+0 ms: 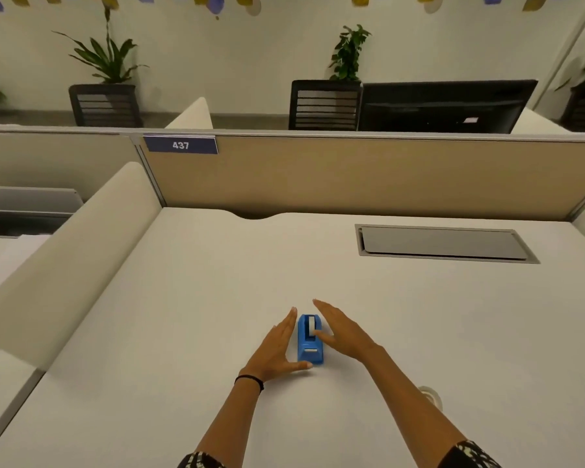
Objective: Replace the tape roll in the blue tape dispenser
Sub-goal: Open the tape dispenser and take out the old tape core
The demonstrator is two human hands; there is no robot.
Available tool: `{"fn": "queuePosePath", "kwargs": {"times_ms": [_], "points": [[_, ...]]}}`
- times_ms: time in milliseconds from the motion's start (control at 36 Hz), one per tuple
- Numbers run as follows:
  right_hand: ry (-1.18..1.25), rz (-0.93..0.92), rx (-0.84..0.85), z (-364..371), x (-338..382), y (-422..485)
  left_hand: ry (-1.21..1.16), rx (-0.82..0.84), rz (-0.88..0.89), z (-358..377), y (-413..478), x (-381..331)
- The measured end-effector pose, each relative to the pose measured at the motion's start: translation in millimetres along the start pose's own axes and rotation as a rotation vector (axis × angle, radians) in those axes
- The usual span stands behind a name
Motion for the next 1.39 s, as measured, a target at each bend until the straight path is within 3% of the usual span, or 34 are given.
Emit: {"fn": "queuePosePath", "kwargs": {"times_ms": [278, 583, 1389], "points": [[-0.026, 0.011, 0.106, 11, -5, 16, -0.085, -0.041, 0.042, 14, 11, 9], [-0.021, 0.005, 0.057, 16, -2, 26, -0.105, -0.137, 0.061, 20, 11, 7], [0.100, 0.037, 0.003, 11, 5, 19, -0.070, -0.179, 0.062, 23, 8, 9]]}}
Point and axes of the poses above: each hand's wrist, its own y-axis towards the middle knuckle, its own z-axis out of the palm, x = y × z, the point moved 2 cm from there along y, towards the middle knuckle, and after that the axes turned 14 degrees about -y, right-handed, at the moved point
